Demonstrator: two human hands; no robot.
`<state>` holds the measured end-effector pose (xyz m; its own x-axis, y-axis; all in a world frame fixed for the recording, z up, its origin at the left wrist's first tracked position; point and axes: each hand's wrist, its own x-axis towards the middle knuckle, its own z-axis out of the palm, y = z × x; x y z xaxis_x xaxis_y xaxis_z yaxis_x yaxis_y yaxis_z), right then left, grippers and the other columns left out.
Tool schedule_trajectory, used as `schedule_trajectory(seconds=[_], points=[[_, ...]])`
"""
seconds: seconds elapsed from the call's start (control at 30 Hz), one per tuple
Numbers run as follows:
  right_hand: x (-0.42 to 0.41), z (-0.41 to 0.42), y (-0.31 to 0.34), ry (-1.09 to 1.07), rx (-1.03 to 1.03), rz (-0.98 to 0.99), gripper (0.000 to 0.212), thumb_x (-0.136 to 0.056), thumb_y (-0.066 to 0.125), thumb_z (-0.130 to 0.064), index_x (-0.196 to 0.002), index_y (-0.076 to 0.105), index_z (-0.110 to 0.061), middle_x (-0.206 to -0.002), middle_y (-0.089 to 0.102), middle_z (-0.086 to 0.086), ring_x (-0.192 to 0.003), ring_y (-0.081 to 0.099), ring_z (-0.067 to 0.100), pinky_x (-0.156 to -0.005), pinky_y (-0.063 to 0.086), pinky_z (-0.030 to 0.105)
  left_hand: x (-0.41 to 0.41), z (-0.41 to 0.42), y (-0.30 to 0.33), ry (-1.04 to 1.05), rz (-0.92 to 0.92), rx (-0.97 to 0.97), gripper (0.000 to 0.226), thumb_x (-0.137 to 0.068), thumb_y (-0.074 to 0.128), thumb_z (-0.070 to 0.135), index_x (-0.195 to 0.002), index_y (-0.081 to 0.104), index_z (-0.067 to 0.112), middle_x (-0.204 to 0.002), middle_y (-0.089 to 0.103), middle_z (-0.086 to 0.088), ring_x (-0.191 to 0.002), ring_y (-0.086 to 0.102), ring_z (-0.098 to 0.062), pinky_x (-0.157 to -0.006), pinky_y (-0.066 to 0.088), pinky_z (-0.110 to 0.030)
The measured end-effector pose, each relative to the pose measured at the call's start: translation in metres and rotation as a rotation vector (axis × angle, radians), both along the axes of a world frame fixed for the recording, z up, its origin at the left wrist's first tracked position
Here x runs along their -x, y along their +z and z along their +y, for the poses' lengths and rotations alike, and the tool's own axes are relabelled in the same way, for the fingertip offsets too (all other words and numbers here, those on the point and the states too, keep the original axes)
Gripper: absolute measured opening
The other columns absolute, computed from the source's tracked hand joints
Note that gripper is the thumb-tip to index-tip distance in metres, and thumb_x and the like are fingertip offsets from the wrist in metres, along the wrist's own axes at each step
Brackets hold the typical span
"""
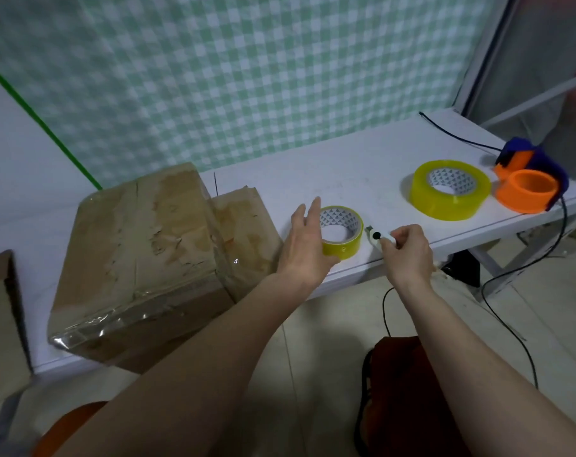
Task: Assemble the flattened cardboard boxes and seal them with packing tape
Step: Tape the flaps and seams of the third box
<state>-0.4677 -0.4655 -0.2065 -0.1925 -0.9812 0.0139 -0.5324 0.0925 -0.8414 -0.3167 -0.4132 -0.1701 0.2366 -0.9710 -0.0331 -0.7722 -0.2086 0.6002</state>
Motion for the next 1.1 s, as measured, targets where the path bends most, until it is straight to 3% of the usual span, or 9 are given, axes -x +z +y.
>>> schedule_trajectory(seconds=[0.17, 0.23, 0.33, 0.47, 0.57, 0.67, 0.77, 0.87, 1.1], points=[[0.006, 0.004, -0.001, 0.009, 0.036, 0.118, 0.026, -0.091, 0.059, -0.024, -0.109, 0.058, -0.006, -0.121, 0.046, 0.016, -0.097, 0.057, 0.034, -0.085, 0.042, 0.037, -0.008, 0.044, 0.002, -0.031, -0.049, 0.047, 0.092, -0.087, 0.068, 0.019, -0.154, 0.005, 0.015, -0.161, 0.01, -0.003, -0.147, 0.01, -0.015, -0.115, 0.01, -0.022], [0.007, 0.016, 0.002, 0.012, 0.091, 0.129, 0.026, -0.093, 0.056, -0.023, -0.113, 0.056, -0.007, -0.123, 0.043, 0.015, -0.092, 0.058, 0.033, -0.082, 0.041, 0.035, -0.011, 0.08, -0.002, -0.122, -0.128, 0.124, 0.082, -0.088, 0.064, 0.016, -0.153, 0.014, 0.01, -0.159, 0.019, -0.005, -0.146, 0.017, -0.017, -0.12, 0.013, -0.026], [-0.003, 0.048, 0.006, 0.086, 0.223, 0.067, 0.018, -0.094, 0.053, -0.015, -0.109, 0.058, -0.006, -0.115, 0.047, 0.014, -0.084, 0.056, 0.024, -0.075, 0.034, 0.026, -0.024, 0.132, -0.006, -0.208, -0.259, 0.335, 0.069, -0.087, 0.06, 0.02, -0.149, 0.03, 0.011, -0.152, 0.037, -0.005, -0.142, 0.03, -0.016, -0.116, 0.03, -0.036], [-0.037, 0.105, 0.004, 0.272, 0.383, -0.015, 0.009, -0.094, 0.053, -0.007, -0.1, 0.06, -0.005, -0.098, 0.049, 0.005, -0.079, 0.045, 0.005, -0.075, 0.038, 0.025, -0.07, 0.179, 0.003, -0.076, -0.384, 0.53, 0.055, -0.094, 0.048, 0.023, -0.145, 0.033, 0.01, -0.152, 0.034, -0.003, -0.146, 0.024, -0.015, -0.12, 0.019, -0.036], [-0.074, 0.14, 0.023, 0.406, 0.47, -0.131, 0.012, -0.094, 0.049, -0.009, -0.099, 0.059, -0.008, -0.095, 0.051, -0.002, -0.087, 0.051, 0.009, -0.077, 0.045, 0.028, -0.109, 0.196, 0.019, 0.166, -0.468, 0.452, 0.053, -0.098, 0.034, 0.03, -0.145, 0.035, 0.006, -0.152, 0.034, -0.009, -0.145, 0.02, -0.017, -0.119, 0.016, -0.042], [-0.119, 0.163, 0.067, 0.571, 0.581, -0.218, 0.019, -0.094, 0.042, -0.008, -0.102, 0.06, -0.006, -0.098, 0.056, 0.003, -0.091, 0.053, 0.012, -0.081, 0.042, 0.022, -0.135, 0.198, 0.026, 0.238, -0.573, 0.266, 0.066, -0.095, 0.024, 0.046, -0.144, 0.038, 0.003, -0.149, 0.04, -0.016, -0.142, 0.029, -0.027, -0.116, 0.016, -0.042], [-0.167, 0.156, 0.098, 0.725, 0.4, -0.036, 0.033, -0.099, 0.038, -0.016, -0.129, 0.049, -0.006, -0.13, 0.053, 0.008, -0.119, 0.047, 0.016, -0.1, 0.032, 0.02, -0.146, 0.201, 0.018, 0.18, -0.667, 0.188, 0.069, -0.095, 0.026, 0.05, -0.14, 0.044, 0.001, -0.143, 0.048, -0.018, -0.135, 0.042, -0.032, -0.113, 0.024, -0.045], [-0.206, 0.126, 0.095, 0.834, 0.054, 0.145, 0.048, -0.101, 0.037, -0.031, -0.145, 0.032, -0.012, -0.153, 0.031, 0.005, -0.14, 0.029, 0.022, -0.114, 0.024, 0.035, -0.15, 0.205, 0.013, 0.156, -0.699, 0.209, 0.063, -0.095, 0.031, 0.044, -0.138, 0.047, 0.001, -0.141, 0.05, -0.017, -0.133, 0.045, -0.031, -0.111, 0.03, -0.046], [-0.211, 0.117, 0.055, 0.688, 0.056, -0.492, 0.043, -0.104, 0.028, -0.034, -0.128, 0.059, -0.018, -0.147, 0.041, -0.011, -0.135, 0.035, 0.003, -0.106, 0.026, 0.015, -0.151, 0.205, 0.01, 0.159, -0.716, 0.176, 0.064, -0.093, 0.028, 0.044, -0.142, 0.04, 0.005, -0.147, 0.044, -0.013, -0.139, 0.039, -0.026, -0.114, 0.03, -0.045]])
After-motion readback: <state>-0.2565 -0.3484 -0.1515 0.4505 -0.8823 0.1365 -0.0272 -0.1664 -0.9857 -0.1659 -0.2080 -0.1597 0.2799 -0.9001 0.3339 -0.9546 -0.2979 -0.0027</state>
